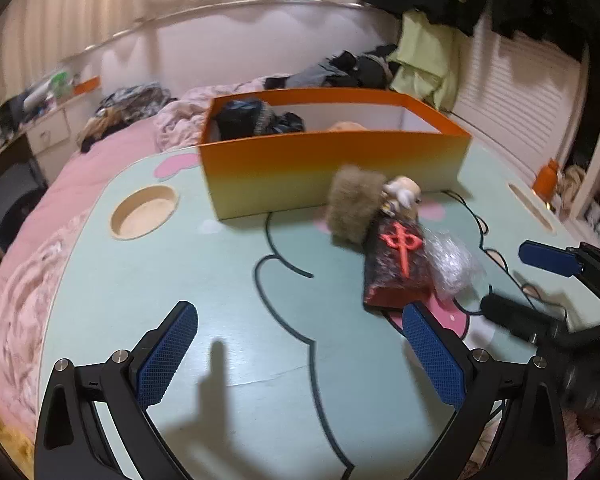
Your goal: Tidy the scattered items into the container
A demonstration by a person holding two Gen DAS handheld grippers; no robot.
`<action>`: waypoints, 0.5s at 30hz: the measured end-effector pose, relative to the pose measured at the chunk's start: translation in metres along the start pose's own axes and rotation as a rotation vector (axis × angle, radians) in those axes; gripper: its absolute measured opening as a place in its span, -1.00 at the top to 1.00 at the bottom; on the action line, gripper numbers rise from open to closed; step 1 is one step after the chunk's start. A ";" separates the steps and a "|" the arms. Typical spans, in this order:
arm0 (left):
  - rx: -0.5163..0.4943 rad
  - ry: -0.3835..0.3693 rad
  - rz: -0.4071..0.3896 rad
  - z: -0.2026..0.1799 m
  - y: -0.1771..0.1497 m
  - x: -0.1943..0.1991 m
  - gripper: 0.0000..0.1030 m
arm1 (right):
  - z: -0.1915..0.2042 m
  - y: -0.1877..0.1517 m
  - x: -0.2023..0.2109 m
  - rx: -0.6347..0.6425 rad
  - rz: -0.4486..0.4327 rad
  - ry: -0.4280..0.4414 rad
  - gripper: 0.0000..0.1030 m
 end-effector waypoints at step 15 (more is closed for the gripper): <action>-0.012 -0.007 0.039 -0.001 -0.012 -0.014 -0.99 | -0.010 -0.016 -0.012 -0.003 0.094 -0.102 -0.99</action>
Point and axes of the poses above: each gripper's, at about its wrist camera, not at the fingertips, and x roughly against the way its jaws point, z to its left, y to its top, the point moved 5 cm from there along -x, roughly the way its jaws point, and after that the axes turned 13 degrees about y, right-handed, at the moved point
